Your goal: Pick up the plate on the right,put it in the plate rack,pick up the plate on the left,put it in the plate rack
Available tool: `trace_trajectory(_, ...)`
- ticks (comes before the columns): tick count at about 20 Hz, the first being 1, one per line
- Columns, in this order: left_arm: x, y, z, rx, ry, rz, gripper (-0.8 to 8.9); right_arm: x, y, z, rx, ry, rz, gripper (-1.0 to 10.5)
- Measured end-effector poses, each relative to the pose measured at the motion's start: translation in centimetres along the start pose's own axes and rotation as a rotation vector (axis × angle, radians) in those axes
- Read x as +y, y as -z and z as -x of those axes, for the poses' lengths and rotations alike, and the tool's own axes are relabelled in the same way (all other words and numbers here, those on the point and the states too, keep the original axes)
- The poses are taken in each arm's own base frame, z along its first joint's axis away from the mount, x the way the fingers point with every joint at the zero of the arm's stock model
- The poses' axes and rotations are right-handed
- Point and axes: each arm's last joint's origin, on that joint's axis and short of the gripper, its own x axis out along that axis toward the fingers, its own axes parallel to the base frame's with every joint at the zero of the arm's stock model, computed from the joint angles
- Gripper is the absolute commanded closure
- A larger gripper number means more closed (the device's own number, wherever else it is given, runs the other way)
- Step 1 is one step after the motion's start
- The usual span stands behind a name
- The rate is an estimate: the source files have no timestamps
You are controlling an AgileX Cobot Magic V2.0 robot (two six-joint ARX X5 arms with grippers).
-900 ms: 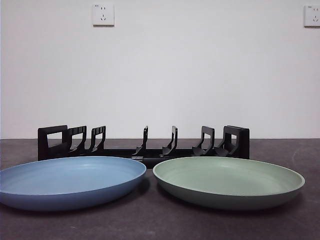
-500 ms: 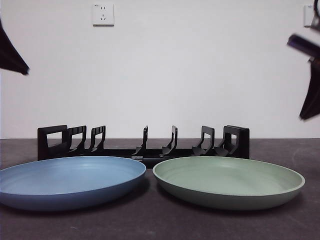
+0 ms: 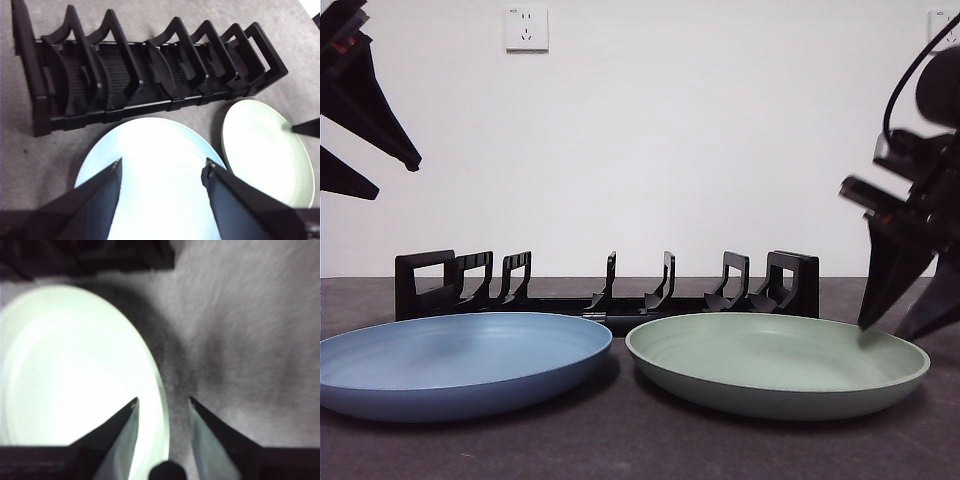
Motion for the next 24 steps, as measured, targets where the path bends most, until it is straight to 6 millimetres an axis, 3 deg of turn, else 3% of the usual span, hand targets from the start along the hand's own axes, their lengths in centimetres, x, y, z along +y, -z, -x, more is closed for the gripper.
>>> trace_trajectory(2,-0.1,0.0,0.0,0.001,0.002,-0.002,5.33,-0.3,0.2,-1.1,0.044,0.005,-0.011,8.0)
trace_trajectory(4,-0.1,0.0,0.0,0.002,0.003,-0.003,5.33,-0.4,0.1,-1.5,0.049,0.005,-0.017,9.6)
trace_trajectory(6,-0.1,0.0,0.0,0.001,0.004,-0.003,5.34,-0.4,0.1,-1.5,0.051,0.004,-0.020,9.6)
trace_trajectory(9,-0.4,-0.1,-0.2,-0.003,0.027,-0.044,5.33,0.0,0.1,-0.7,0.034,-0.007,-0.017,9.6)
trace_trajectory(12,-2.0,-0.5,-0.3,-0.007,0.162,-0.177,5.33,0.5,0.1,0.8,0.005,0.007,-0.023,9.6)
trace_trajectory(18,-9.7,-1.8,0.3,0.042,0.261,-0.614,5.33,1.6,0.0,3.7,0.041,-0.010,-0.037,9.6)
trace_trajectory(24,-17.8,2.2,0.5,0.065,0.277,-1.116,5.34,2.6,-0.8,5.2,0.105,-0.037,-0.018,9.6)
